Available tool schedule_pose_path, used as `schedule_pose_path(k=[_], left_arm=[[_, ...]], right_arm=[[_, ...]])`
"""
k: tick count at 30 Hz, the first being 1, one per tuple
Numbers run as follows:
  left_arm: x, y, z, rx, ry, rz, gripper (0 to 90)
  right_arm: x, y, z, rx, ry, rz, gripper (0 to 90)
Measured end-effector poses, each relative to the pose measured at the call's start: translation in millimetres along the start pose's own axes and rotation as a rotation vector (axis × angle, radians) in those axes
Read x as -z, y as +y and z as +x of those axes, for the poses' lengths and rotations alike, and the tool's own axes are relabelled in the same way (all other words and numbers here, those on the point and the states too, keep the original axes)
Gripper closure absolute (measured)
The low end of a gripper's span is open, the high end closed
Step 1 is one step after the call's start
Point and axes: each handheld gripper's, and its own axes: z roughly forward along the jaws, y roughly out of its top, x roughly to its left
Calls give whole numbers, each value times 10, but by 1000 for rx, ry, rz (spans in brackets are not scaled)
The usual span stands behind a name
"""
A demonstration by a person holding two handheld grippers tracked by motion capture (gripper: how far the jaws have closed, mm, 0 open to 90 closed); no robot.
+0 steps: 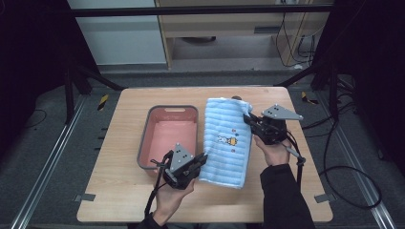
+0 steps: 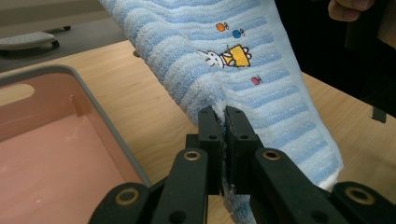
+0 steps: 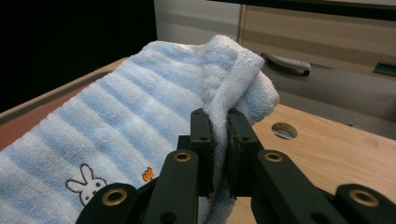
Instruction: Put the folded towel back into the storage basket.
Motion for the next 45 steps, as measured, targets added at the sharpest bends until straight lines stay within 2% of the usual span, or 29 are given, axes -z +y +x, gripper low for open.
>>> schedule_pose_path(k=[4,7,13,22,28,45], left_arm=[[63,36,32,-8,10,-10,861],[110,60,89,6,14,-20,861],[234,98,198,6,24,-42,861],[433,138,370,29,50,-79,861],[534,140,506,42,66,-83,861],[731,110,855,89,132,-106,861]], right_arm=[[-49,108,56,6,3,-3,831],[-79,181,103,21,1,-5,832],[-149,313,190,40,9,-9,831],[-283,560,402,81,27,-27,831],[-411,651,521,101,42,-27,831],[-826,822,778,100,93,-37,831]])
